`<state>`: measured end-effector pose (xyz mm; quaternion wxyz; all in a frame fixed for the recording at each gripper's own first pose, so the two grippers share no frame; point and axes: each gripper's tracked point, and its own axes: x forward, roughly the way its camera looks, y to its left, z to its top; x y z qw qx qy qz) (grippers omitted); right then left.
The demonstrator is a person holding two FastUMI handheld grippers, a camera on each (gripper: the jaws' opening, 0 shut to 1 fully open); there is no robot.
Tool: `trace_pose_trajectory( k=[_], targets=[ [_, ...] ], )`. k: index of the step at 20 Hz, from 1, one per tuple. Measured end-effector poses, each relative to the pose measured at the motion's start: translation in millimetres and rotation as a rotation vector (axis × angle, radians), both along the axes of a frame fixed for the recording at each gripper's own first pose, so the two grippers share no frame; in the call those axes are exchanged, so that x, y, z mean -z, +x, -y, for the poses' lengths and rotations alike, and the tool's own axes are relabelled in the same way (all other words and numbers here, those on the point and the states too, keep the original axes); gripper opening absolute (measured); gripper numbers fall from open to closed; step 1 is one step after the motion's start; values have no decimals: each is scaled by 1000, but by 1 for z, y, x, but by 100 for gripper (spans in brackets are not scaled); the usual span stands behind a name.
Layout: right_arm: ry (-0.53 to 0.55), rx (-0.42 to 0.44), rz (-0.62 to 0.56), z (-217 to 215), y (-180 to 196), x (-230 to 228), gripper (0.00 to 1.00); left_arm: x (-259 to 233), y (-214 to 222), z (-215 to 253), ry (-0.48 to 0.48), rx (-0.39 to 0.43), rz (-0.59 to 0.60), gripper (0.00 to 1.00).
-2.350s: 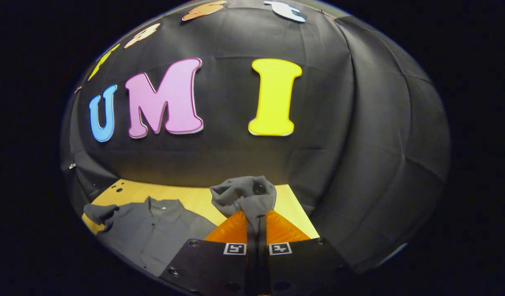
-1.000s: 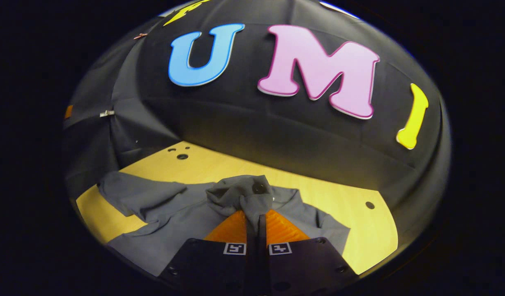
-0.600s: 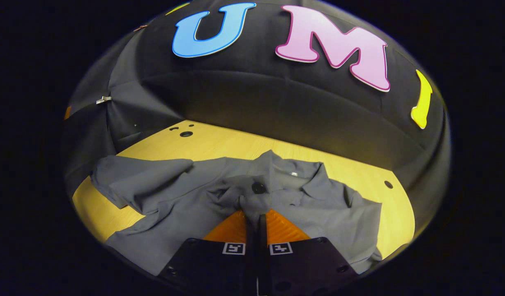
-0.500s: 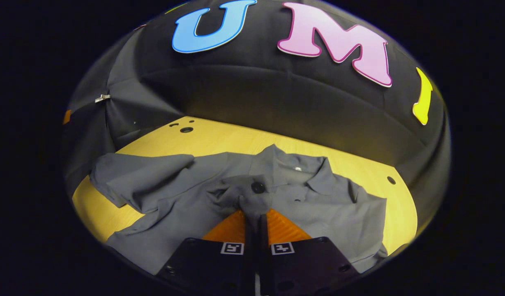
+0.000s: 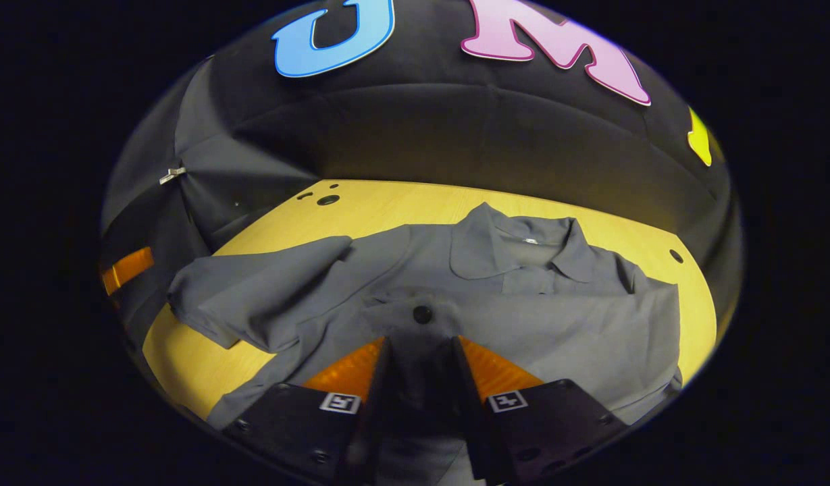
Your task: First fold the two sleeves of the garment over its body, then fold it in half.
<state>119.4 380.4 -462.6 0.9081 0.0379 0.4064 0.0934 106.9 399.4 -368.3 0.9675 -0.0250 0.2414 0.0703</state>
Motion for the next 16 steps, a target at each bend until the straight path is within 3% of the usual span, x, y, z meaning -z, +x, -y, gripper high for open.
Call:
trace_pose_trajectory(
  k=[1, 2, 3, 5, 6, 7, 8, 16],
  targets=[
    [16, -4, 4, -5, -2, -7, 53, 7, 1, -2, -3, -8, -14, 96],
    [29, -5, 25, -8, -1, -17, 73, 14, 3, -3, -6, -14, -27, 96],
    [43, -5, 50, -9, 0, -31, 75, 18, 4, -4, -8, -21, -37, 96],
    [75, 7, 85, -10, -4, -58, 77, 31, 6, -8, -11, -36, -58, 91],
    [77, 18, 98, -6, -7, -69, 80, 37, 7, -10, -13, -44, -73, 96],
    [74, 28, 113, 0, -9, -80, 80, 45, 7, -13, -17, -52, -87, 91],
    [72, 35, 121, 6, -13, -89, 81, 52, 6, -14, -19, -62, -103, 96],
    [9, 113, 127, 77, -59, -133, 80, 98, 0, -27, -47, -118, -231, 96]
  ],
)
